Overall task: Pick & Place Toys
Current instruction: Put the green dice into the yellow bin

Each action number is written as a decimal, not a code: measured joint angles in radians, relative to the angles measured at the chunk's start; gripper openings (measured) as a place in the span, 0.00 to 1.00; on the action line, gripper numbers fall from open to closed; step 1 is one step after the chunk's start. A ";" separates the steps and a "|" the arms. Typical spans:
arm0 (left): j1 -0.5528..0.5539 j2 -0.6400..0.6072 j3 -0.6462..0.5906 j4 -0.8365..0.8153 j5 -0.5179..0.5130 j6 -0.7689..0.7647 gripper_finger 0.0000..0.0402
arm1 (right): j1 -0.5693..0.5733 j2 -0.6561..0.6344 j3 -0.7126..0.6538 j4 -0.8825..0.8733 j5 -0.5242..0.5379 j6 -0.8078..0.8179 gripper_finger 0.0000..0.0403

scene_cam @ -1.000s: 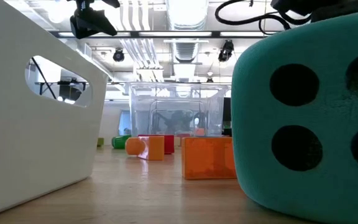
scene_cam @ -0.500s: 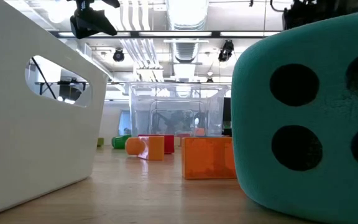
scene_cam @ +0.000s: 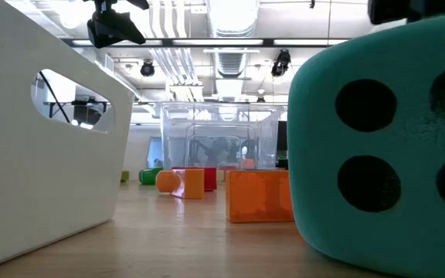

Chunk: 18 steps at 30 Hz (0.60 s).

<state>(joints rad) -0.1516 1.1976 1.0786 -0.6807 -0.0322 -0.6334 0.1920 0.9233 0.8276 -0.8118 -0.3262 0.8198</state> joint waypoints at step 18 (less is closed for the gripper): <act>0.000 0.000 0.000 0.000 0.000 -0.019 0.65 | 0.266 0.029 0.001 0.151 0.038 0.224 0.01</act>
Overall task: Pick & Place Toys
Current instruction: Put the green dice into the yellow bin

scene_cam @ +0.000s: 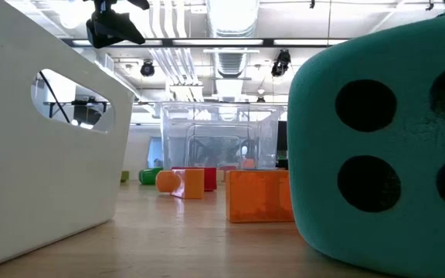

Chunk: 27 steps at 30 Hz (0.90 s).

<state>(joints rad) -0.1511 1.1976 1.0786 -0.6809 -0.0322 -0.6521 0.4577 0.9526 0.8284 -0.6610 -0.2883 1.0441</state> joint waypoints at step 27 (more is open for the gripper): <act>0.000 0.000 0.000 -0.004 0.079 0.057 0.65 | 0.160 0.365 0.000 0.283 0.079 0.062 0.01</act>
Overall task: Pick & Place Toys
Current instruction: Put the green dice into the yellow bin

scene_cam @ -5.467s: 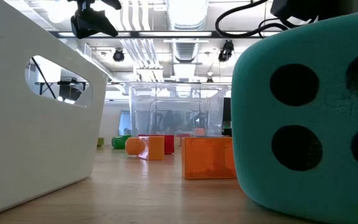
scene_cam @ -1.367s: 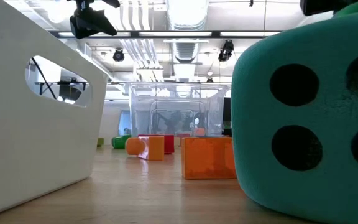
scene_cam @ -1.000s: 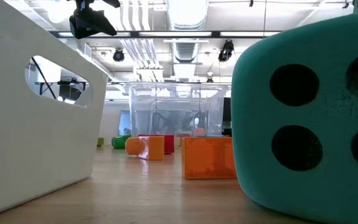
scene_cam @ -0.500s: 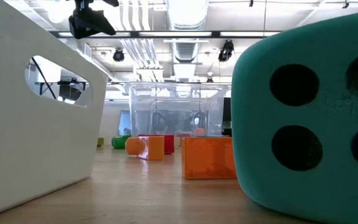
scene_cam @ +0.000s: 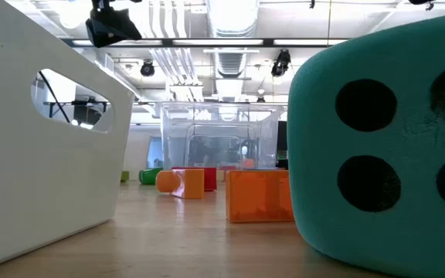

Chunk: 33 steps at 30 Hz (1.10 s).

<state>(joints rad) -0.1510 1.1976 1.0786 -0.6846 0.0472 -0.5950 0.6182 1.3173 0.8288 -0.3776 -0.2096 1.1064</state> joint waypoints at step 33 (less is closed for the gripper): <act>-0.002 0.000 0.000 0.001 0.033 0.049 0.65 | -0.003 0.107 -0.020 0.044 -0.019 -0.062 0.02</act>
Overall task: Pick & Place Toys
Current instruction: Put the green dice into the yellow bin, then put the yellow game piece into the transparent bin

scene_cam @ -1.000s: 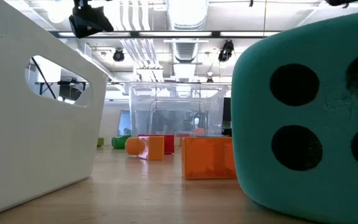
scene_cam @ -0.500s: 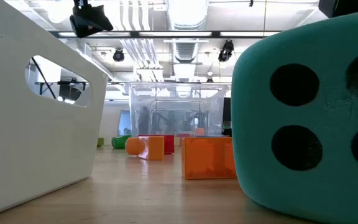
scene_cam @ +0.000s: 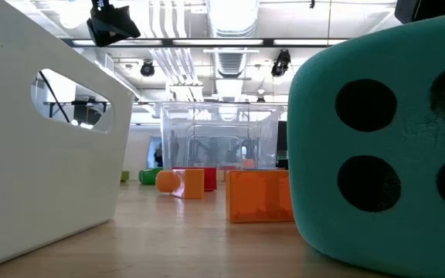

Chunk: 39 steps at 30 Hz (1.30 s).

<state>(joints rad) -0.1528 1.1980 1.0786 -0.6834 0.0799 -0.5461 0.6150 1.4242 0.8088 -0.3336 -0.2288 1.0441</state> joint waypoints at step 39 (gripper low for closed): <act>0.000 0.001 0.000 -0.027 -0.014 0.001 0.65 | -0.027 -0.273 0.174 -0.415 0.372 0.381 0.62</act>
<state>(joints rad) -0.1524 1.1988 1.0786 -0.7101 0.0655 -0.5452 0.5878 1.1512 0.9826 -0.7483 0.1433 1.4247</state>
